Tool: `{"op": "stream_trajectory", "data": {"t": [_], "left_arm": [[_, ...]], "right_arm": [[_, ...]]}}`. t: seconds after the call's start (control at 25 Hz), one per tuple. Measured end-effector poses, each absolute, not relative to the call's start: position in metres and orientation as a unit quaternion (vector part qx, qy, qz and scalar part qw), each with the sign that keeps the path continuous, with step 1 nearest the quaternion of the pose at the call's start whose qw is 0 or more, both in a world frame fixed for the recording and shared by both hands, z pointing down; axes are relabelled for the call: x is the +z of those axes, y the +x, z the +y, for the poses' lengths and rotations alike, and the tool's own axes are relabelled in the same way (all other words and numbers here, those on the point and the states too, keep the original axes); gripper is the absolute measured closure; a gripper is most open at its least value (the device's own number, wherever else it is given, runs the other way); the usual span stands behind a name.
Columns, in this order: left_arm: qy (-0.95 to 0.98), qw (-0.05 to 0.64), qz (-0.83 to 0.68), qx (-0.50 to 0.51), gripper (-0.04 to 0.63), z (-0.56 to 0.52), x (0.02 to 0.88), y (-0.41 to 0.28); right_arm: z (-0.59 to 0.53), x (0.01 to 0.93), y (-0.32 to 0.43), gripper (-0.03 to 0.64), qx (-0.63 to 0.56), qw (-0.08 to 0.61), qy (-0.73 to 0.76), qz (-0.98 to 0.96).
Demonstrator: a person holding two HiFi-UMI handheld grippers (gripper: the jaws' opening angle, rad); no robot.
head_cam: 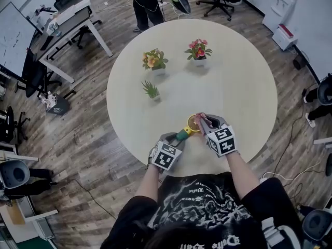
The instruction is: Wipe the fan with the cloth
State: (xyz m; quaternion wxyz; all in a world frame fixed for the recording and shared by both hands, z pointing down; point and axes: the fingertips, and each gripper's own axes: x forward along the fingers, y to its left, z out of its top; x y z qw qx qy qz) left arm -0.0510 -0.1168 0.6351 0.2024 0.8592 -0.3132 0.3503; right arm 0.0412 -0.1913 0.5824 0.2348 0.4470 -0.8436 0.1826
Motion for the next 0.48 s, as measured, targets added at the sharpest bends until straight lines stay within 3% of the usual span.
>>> {"op": "stream_trajectory", "data": {"t": [0.48], "left_arm": [[0.86,0.201,-0.312,0.35,0.422,-0.117,0.634,-0.051]], "right_arm": [[-0.157,0.59,0.034,0.569,0.249,0.177,0.455,-0.837]]}}
